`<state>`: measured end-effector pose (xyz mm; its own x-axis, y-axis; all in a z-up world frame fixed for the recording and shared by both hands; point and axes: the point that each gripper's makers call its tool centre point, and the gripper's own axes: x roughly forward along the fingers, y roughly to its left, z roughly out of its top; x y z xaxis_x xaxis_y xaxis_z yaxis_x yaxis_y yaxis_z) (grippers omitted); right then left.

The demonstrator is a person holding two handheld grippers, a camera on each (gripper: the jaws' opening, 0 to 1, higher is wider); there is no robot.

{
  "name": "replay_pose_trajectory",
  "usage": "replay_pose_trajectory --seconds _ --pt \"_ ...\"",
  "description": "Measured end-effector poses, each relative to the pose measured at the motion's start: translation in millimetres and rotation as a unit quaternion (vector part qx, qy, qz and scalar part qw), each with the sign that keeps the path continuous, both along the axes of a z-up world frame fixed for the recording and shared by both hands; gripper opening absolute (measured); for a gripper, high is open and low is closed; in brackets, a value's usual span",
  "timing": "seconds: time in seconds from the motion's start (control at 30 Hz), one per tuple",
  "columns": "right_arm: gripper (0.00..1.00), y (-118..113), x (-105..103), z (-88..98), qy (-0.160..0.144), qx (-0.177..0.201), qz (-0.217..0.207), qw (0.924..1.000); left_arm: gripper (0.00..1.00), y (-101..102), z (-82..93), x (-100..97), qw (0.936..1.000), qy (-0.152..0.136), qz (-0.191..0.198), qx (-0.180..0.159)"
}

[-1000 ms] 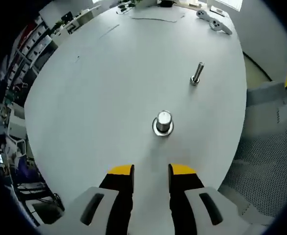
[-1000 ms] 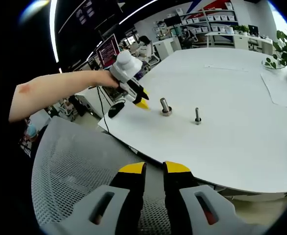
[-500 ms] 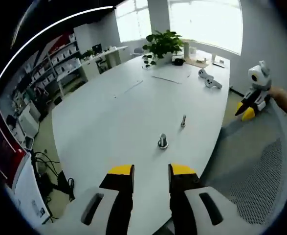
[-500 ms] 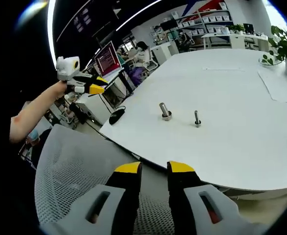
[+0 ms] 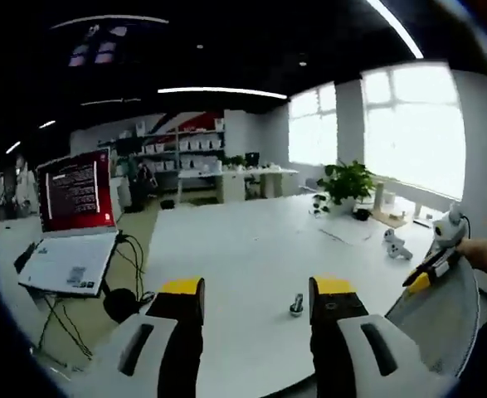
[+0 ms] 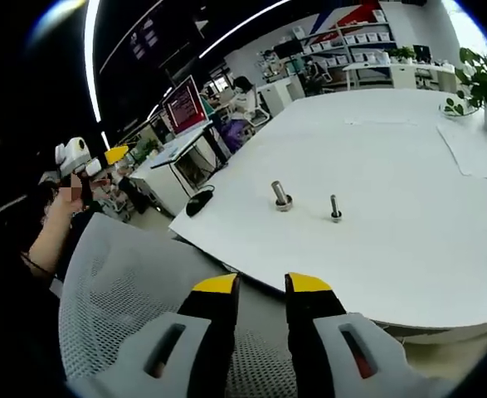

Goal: Place the washer onto the threaded stud by aligning its center hole with the stud, sliding it down to the base, and recovering from edge contact or off-axis alignment until the washer reaches the visible bottom stop.

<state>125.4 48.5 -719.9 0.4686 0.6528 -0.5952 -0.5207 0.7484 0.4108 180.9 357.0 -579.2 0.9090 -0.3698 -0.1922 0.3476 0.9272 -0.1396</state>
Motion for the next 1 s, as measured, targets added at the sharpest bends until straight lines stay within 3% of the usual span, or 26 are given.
replay_pose_trajectory --seconds 0.13,0.23,0.37,0.47,0.57,0.67,0.8,0.83,1.0 --pt "0.25 -1.3 -0.6 -0.3 0.002 -0.002 -0.003 1.0000 0.75 -7.4 -18.9 -17.2 0.9970 0.026 0.025 -0.069" --pt "0.27 -1.3 -1.7 0.1 0.002 0.001 -0.006 1.0000 0.76 -12.7 -38.1 -21.9 0.9975 0.036 0.022 -0.057" --pt "0.27 -1.5 -0.8 1.2 0.000 0.008 -0.010 0.9999 0.75 -18.6 -58.0 -25.4 0.9985 0.045 0.027 -0.015" --pt "0.28 -1.3 -2.3 0.6 0.001 0.006 -0.009 0.9999 0.72 -16.4 -68.7 -24.9 0.9969 0.063 0.040 -0.027" --pt "0.29 -1.0 -2.5 2.2 0.000 0.014 -0.012 0.9998 0.65 -21.9 -69.4 -21.6 0.9975 0.062 0.033 -0.010" --pt "0.29 -1.2 -1.6 2.8 0.000 0.017 -0.015 0.9997 0.67 -26.4 -75.5 -16.0 0.9974 0.069 0.020 -0.005" --pt "0.29 0.5 -1.8 3.2 -0.001 0.020 -0.009 0.9998 0.58 -10.2 -89.1 -15.7 0.9918 0.067 0.062 0.089" --pt "0.29 1.9 -2.2 3.3 -0.002 0.018 -0.009 0.9998 0.46 -5.4 -87.0 -14.7 0.9913 0.067 0.080 0.080" --pt "0.30 1.8 -3.8 2.8 -0.002 0.017 -0.008 0.9998 0.46 -10.1 -86.5 -19.7 0.9927 0.065 0.065 0.078"
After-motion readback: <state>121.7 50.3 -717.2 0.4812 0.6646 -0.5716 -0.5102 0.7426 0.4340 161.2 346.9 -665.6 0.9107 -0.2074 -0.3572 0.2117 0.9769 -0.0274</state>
